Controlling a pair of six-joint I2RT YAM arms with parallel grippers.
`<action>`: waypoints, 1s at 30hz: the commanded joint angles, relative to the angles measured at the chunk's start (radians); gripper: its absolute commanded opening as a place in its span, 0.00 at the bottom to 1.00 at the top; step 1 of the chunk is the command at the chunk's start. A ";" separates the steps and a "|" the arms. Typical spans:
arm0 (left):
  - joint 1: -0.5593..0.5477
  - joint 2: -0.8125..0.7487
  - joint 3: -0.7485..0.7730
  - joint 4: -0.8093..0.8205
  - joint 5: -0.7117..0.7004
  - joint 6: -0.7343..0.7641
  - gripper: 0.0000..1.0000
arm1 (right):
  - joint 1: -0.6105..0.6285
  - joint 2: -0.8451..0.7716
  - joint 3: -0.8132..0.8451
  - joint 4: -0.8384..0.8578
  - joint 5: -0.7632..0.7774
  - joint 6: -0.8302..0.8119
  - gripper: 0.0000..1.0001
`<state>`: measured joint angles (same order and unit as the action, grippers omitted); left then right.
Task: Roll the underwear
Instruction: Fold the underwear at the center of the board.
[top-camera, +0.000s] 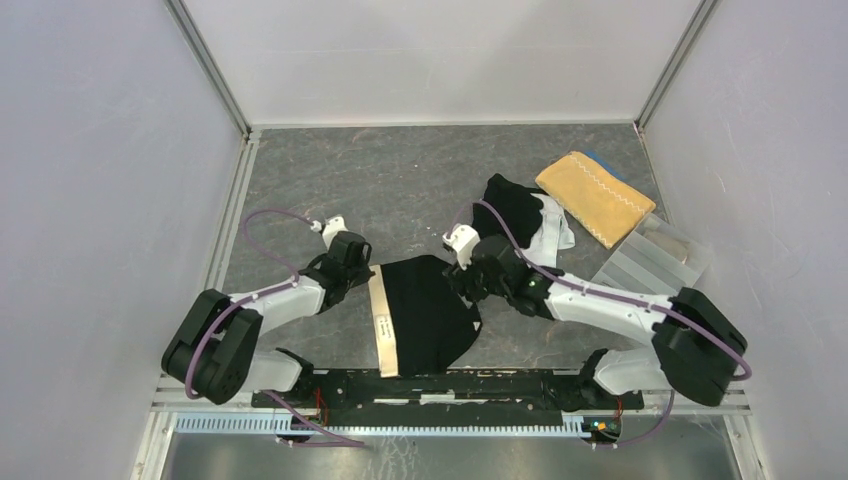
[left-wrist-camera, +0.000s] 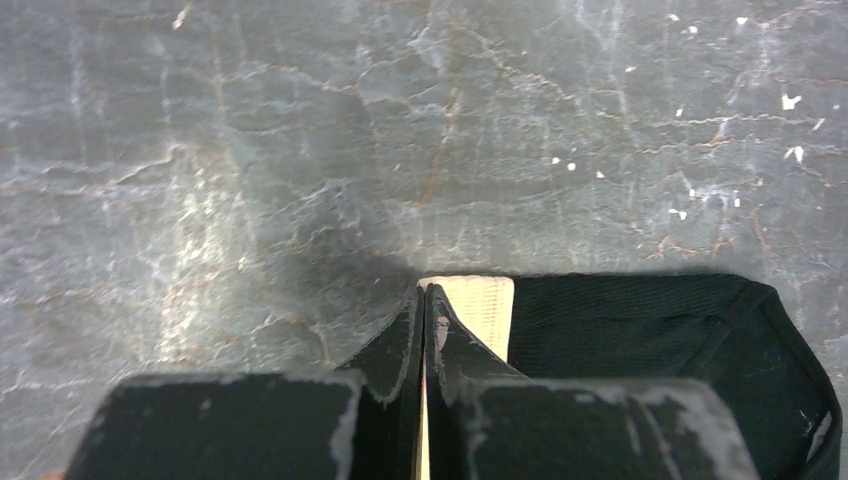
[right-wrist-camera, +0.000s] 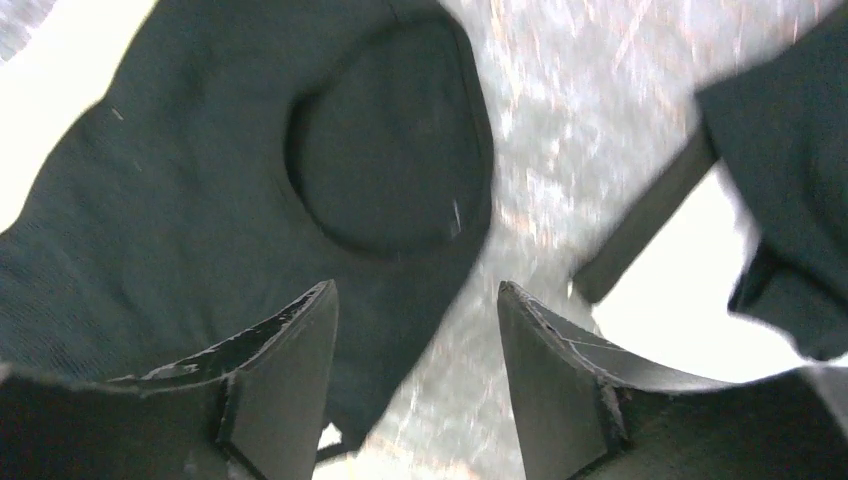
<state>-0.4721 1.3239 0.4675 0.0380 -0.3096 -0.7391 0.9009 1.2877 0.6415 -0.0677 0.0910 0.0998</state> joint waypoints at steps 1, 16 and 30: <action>0.004 0.029 0.022 0.160 0.034 0.072 0.02 | -0.089 0.111 0.140 0.133 -0.156 -0.157 0.68; 0.004 0.048 0.011 0.339 0.080 0.161 0.02 | -0.302 0.631 0.625 -0.091 -0.667 -0.281 0.62; 0.004 0.035 0.066 0.090 0.008 0.061 0.07 | -0.306 0.732 0.653 -0.195 -0.694 -0.285 0.65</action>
<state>-0.4721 1.3846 0.5098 0.1825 -0.2615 -0.6273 0.5945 1.9938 1.2640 -0.2325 -0.5850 -0.1738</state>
